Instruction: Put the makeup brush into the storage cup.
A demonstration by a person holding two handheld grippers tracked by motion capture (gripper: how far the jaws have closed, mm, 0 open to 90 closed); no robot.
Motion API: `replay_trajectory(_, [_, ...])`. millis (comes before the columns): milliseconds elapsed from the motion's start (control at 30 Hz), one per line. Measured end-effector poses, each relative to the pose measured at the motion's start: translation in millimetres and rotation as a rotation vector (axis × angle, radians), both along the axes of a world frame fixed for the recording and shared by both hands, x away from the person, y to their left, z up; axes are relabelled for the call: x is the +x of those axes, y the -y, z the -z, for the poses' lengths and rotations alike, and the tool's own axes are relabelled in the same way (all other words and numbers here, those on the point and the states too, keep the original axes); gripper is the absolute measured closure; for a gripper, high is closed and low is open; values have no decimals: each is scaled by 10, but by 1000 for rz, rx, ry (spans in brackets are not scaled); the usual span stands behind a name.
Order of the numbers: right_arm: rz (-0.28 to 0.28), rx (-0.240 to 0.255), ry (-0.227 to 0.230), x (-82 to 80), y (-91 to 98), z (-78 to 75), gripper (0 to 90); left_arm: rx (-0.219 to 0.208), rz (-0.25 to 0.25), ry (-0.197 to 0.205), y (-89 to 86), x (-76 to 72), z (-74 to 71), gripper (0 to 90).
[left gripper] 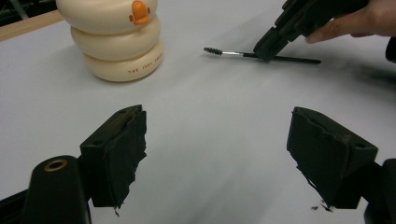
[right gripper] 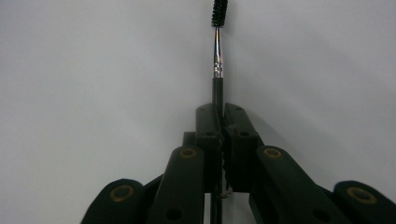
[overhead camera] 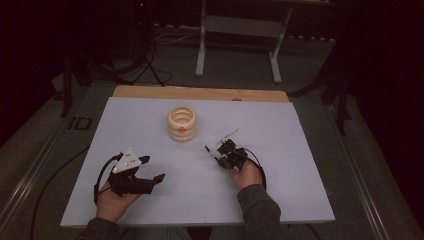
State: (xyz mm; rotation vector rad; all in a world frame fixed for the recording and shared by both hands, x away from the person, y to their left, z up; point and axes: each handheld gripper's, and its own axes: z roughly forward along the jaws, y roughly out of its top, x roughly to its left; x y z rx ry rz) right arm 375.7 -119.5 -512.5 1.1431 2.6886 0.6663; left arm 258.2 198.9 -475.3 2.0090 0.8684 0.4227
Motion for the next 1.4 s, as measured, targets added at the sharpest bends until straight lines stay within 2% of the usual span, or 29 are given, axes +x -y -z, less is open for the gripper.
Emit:
replay_trajectory(200, [-33, 48, 9, -64, 50, -61, 858, -2, 13, -2, 24, 2, -3, 208])
replay_trajectory(367, [-103, 98, 45, -198, 121, -208, 858, -12, 39, -14, 105, 27, -4, 219])
replay_trajectory(500, [-139, 130, 60, -286, 167, -330, 857, -20, 69, -16, 203, 39, -20, 232])
replay_trajectory(633, [-168, 182, 74, -372, 214, -447, 857, -29, 107, -32, 297, 62, -22, 270])
replay_trajectory(800, [-224, 252, 101, -502, 221, -579, 857, -55, 143, -47, 399, 83, -27, 305])
replay_trajectory(967, [-289, 288, 151, -661, 175, -689, 857, -109, 180, -52, 471, 98, -36, 350])
replay_trajectory(1100, [-328, 343, 162, -758, 145, -709, 857, -160, 215, -75, 509, 121, -33, 397])
replay_trajectory(1200, [-362, 383, 169, -809, 119, -674, 856, -184, 239, -92, 532, 135, -27, 427])
replay_trajectory(1400, [-399, 437, 174, -891, 56, -555, 856, -205, 277, -124, 583, 154, -1, 484])
